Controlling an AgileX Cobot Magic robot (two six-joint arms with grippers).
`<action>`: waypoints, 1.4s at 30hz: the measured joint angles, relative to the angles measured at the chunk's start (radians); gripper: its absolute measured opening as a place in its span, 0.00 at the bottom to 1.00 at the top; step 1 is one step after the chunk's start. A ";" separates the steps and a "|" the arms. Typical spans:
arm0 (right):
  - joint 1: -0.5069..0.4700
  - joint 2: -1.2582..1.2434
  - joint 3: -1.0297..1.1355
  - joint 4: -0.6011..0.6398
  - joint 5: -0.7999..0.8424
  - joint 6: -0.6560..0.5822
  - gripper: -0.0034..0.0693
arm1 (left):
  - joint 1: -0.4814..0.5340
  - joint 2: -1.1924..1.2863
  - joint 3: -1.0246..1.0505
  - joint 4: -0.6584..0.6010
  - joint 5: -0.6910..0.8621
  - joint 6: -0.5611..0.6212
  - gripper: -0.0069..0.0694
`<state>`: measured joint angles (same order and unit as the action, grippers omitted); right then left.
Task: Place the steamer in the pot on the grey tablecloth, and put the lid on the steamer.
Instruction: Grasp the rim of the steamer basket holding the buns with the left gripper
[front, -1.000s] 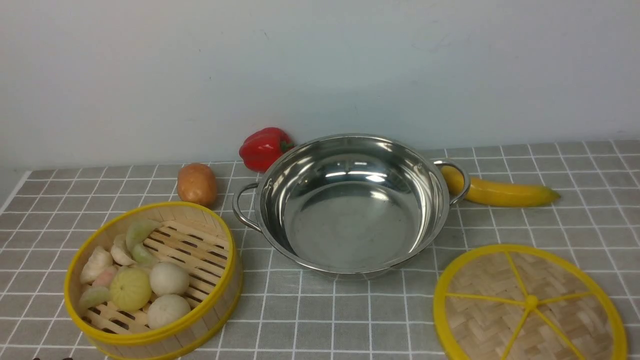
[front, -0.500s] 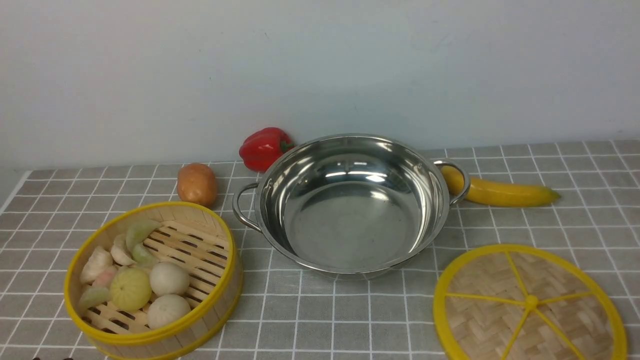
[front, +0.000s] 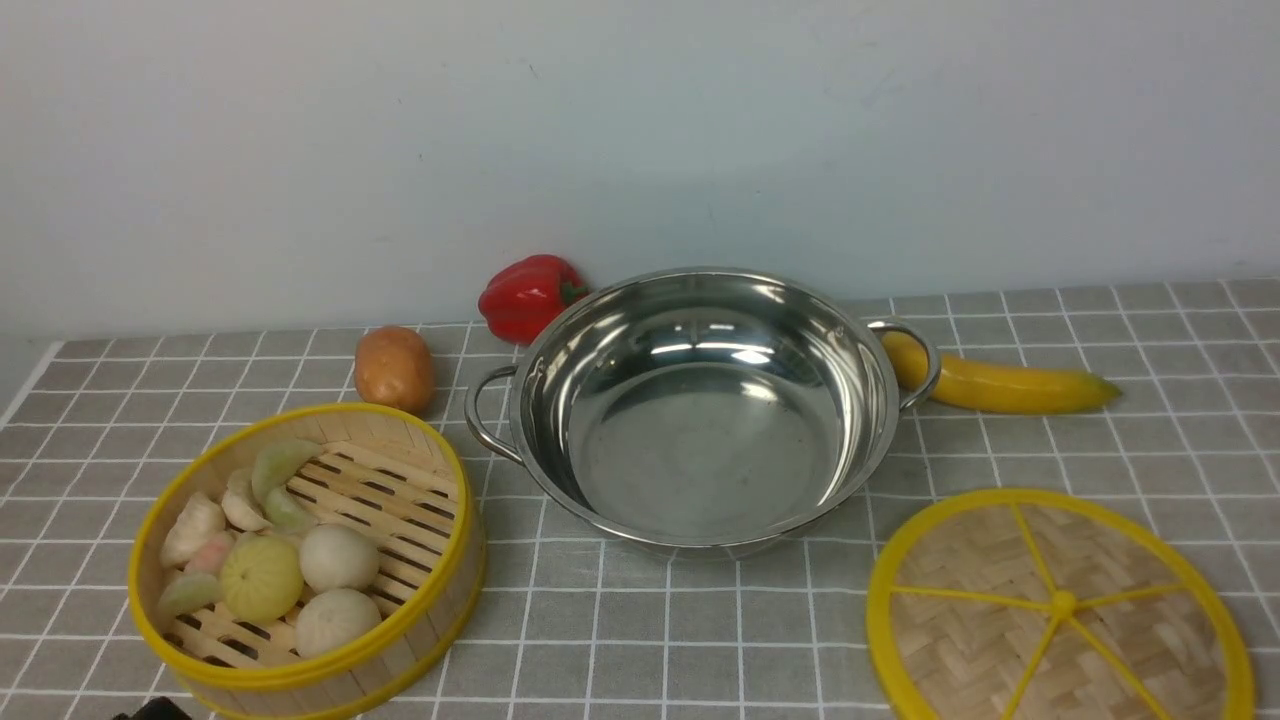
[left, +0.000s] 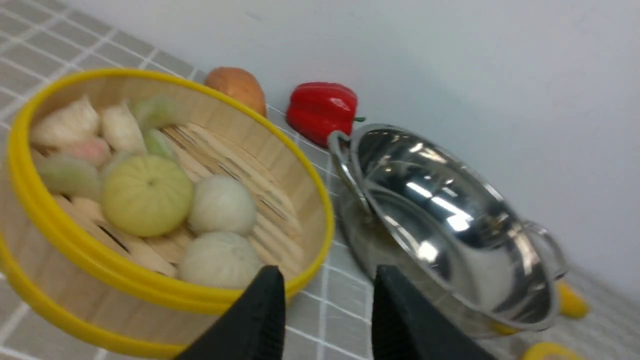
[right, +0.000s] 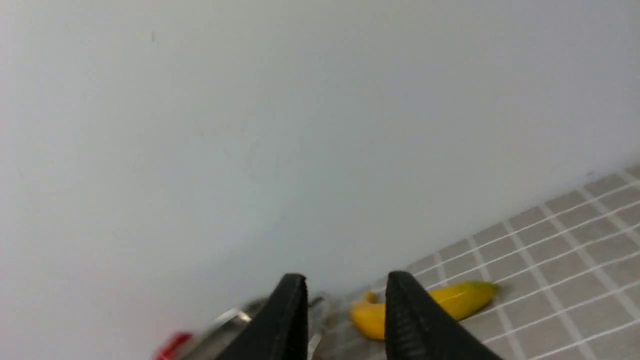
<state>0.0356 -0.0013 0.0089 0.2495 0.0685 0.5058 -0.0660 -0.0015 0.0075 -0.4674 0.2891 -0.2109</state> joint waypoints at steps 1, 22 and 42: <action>0.000 0.000 0.000 0.012 -0.002 0.007 0.38 | 0.000 0.000 0.000 -0.007 -0.001 -0.002 0.41; 0.000 0.018 -0.095 0.120 -0.552 0.101 0.38 | 0.000 0.000 -0.043 0.049 -0.789 0.024 0.41; 0.000 0.597 -0.616 -0.332 0.652 0.003 0.38 | 0.204 0.823 -0.667 0.340 0.406 0.314 0.41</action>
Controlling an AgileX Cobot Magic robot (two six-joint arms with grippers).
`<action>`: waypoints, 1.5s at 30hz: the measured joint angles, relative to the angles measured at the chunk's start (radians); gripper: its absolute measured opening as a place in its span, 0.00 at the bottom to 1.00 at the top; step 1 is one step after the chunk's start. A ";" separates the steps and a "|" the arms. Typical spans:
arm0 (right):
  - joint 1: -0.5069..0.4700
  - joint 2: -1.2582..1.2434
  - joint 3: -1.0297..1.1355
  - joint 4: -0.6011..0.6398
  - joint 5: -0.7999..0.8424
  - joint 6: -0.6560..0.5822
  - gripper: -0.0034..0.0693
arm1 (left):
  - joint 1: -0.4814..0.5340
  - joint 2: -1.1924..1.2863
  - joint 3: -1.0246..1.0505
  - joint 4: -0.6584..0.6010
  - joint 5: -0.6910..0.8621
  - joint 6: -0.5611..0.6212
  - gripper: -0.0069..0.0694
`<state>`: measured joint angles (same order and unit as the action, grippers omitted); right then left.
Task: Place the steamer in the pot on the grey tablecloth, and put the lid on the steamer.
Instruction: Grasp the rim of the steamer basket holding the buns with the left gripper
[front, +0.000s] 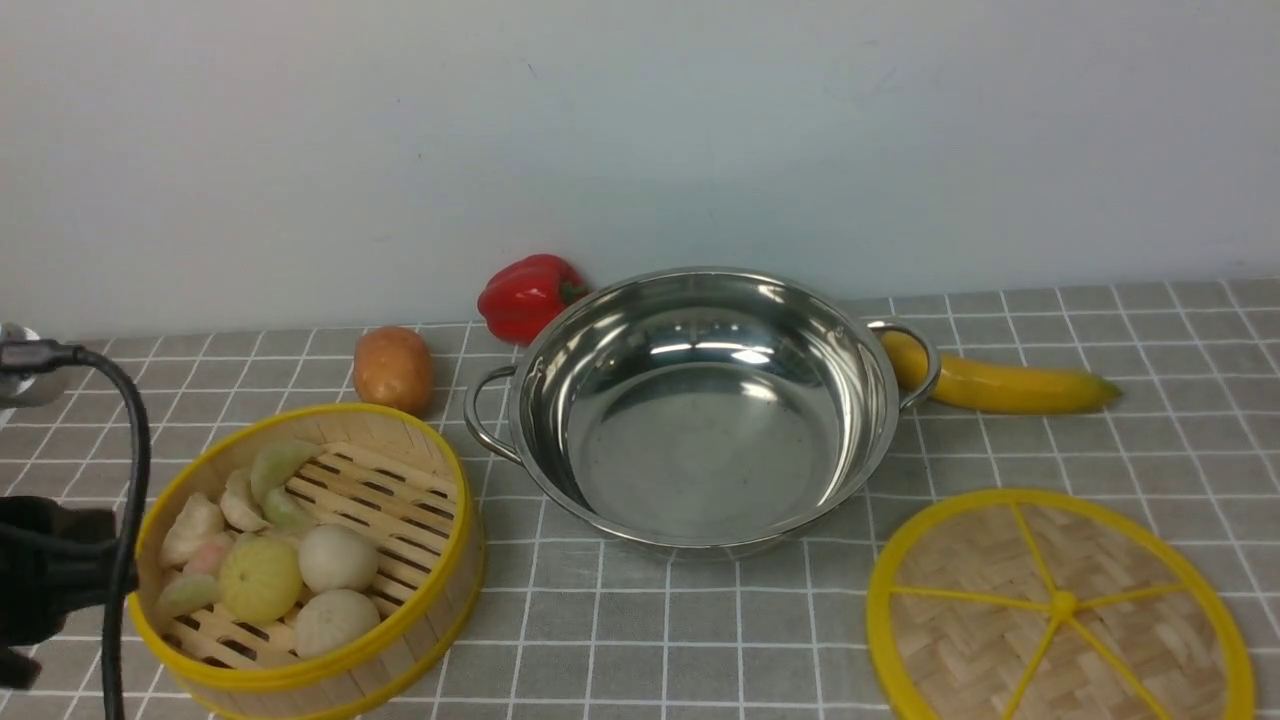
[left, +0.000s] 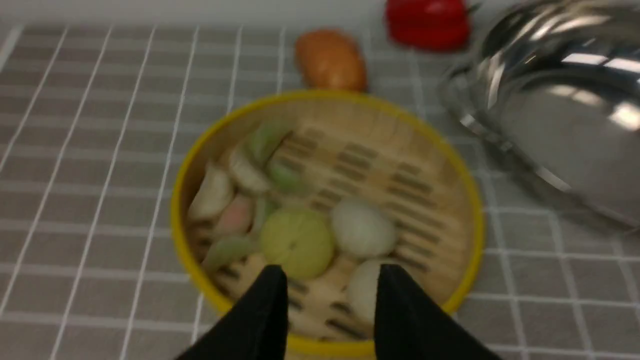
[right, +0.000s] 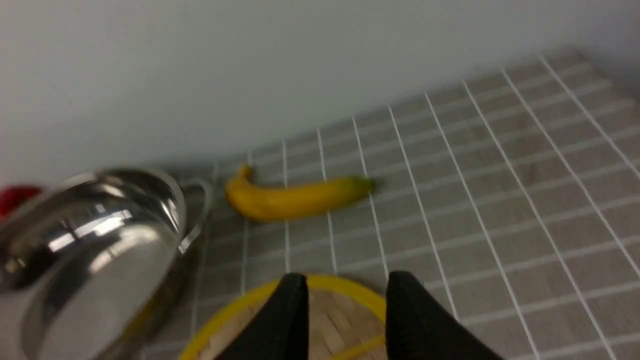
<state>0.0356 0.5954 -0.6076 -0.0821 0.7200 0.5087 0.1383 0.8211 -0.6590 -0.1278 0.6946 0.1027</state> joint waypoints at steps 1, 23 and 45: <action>0.000 0.010 0.000 0.010 0.019 -0.022 0.38 | 0.031 0.042 -0.018 0.020 0.031 -0.018 0.41; 0.000 0.156 -0.001 0.241 0.197 -0.428 0.38 | 0.178 0.665 -0.090 -0.088 -0.194 -0.058 0.41; 0.000 0.156 -0.001 0.252 0.204 -0.435 0.38 | 0.178 0.900 -0.137 -0.095 -0.372 -0.056 0.16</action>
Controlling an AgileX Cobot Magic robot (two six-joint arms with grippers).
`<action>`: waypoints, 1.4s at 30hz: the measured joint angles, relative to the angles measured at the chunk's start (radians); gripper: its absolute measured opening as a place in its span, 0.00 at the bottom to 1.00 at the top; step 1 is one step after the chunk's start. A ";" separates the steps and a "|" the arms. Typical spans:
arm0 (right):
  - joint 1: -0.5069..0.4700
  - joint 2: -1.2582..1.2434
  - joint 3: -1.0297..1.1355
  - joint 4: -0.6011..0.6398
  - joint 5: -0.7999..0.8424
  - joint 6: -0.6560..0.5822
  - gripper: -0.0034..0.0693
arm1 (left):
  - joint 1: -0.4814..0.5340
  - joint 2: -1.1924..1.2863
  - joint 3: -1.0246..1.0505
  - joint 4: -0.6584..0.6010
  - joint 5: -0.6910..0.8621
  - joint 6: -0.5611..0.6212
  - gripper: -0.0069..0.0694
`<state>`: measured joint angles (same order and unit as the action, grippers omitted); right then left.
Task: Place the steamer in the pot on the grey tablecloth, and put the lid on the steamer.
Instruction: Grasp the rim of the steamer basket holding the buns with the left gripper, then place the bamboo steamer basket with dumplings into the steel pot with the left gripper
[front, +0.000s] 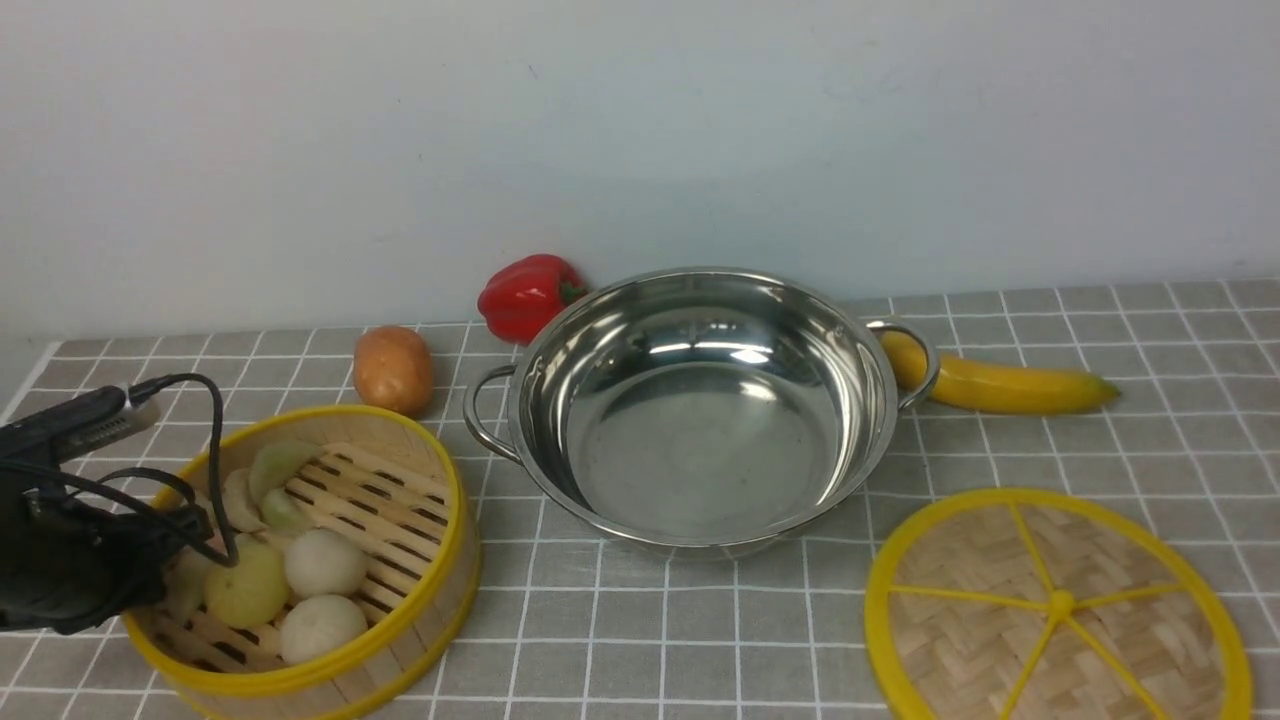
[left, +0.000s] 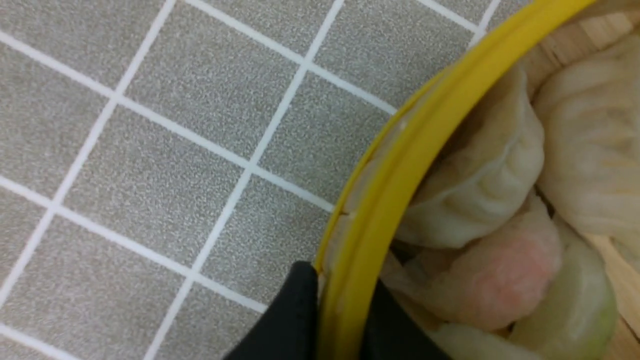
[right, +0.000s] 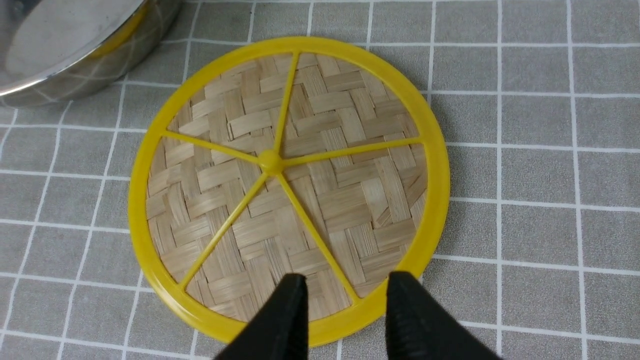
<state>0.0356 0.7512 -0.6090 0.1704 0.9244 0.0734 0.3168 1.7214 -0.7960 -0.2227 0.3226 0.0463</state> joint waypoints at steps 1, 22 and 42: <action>0.000 0.000 0.000 0.000 0.001 0.000 0.38 | 0.006 0.000 -0.019 0.017 0.036 0.002 0.16; 0.000 0.000 -0.001 0.010 0.052 -0.002 0.38 | -0.046 -0.030 -0.644 -0.031 0.669 0.125 0.16; 0.000 0.000 -0.001 0.060 0.101 -0.003 0.38 | -0.646 0.495 -1.250 0.193 0.697 -0.052 0.16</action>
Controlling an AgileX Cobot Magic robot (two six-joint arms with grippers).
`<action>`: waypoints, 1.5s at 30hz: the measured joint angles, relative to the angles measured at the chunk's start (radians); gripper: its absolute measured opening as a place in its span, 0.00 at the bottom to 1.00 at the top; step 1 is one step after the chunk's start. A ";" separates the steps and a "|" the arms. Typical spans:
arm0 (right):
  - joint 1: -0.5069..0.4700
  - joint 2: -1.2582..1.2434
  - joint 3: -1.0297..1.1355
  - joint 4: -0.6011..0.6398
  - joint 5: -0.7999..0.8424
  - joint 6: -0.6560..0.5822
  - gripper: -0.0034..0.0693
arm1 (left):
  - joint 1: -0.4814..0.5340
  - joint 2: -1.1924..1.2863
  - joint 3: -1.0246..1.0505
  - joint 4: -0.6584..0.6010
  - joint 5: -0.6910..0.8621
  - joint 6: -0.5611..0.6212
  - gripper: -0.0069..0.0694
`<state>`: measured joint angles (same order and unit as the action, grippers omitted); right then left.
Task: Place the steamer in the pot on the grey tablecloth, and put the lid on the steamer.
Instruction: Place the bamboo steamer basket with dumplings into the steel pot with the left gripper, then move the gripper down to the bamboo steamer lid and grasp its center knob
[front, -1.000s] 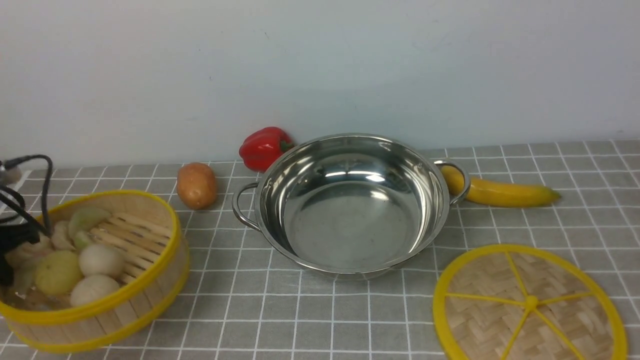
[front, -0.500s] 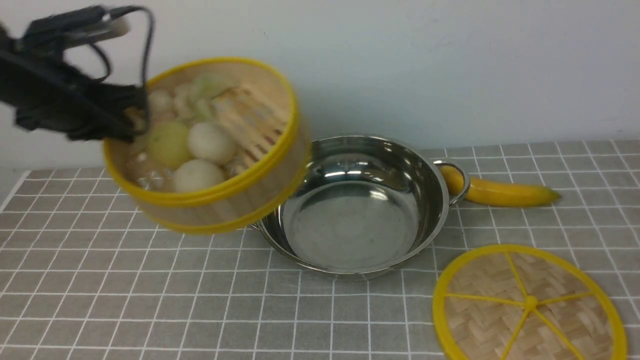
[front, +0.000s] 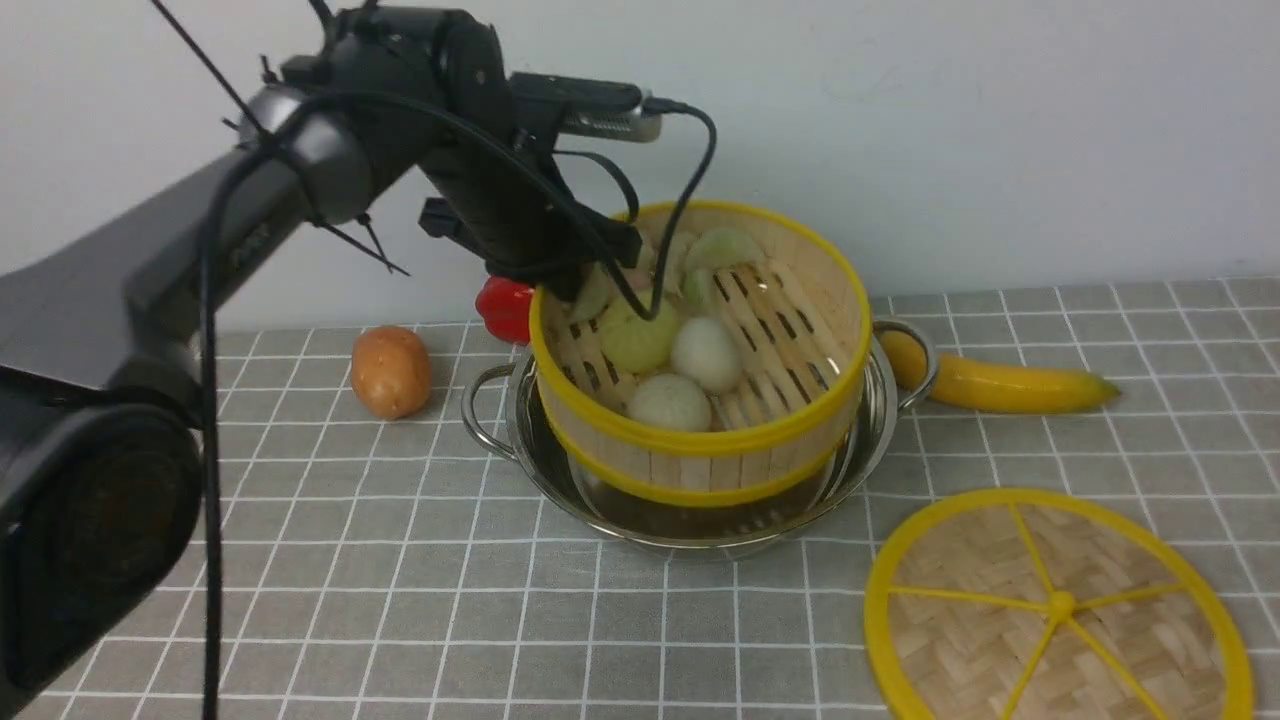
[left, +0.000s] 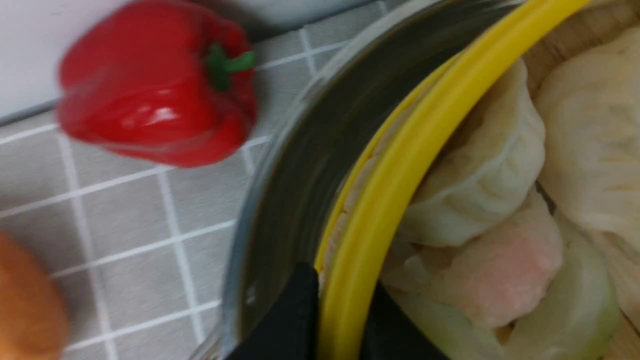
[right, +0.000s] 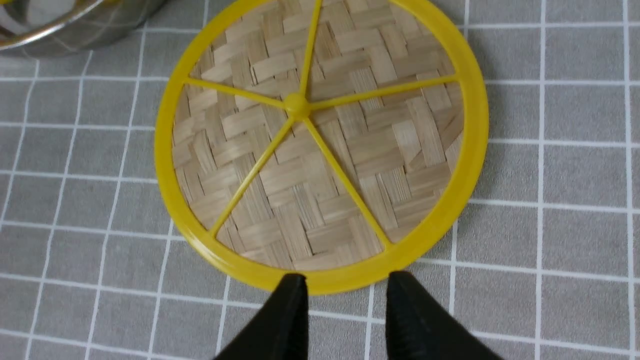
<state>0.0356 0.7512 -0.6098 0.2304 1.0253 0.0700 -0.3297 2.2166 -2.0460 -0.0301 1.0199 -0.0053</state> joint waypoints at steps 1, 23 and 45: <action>0.000 0.000 0.000 0.000 0.005 0.000 0.38 | -0.006 0.020 -0.007 -0.002 -0.001 -0.003 0.16; 0.000 0.000 0.000 0.031 0.025 0.000 0.38 | -0.010 0.156 -0.015 0.030 -0.056 -0.011 0.14; 0.000 0.107 -0.030 0.143 -0.020 -0.119 0.38 | -0.014 0.035 -0.163 0.135 0.173 -0.002 0.77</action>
<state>0.0356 0.8580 -0.6403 0.3734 1.0052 -0.0492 -0.3434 2.2519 -2.2093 0.1053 1.1932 -0.0068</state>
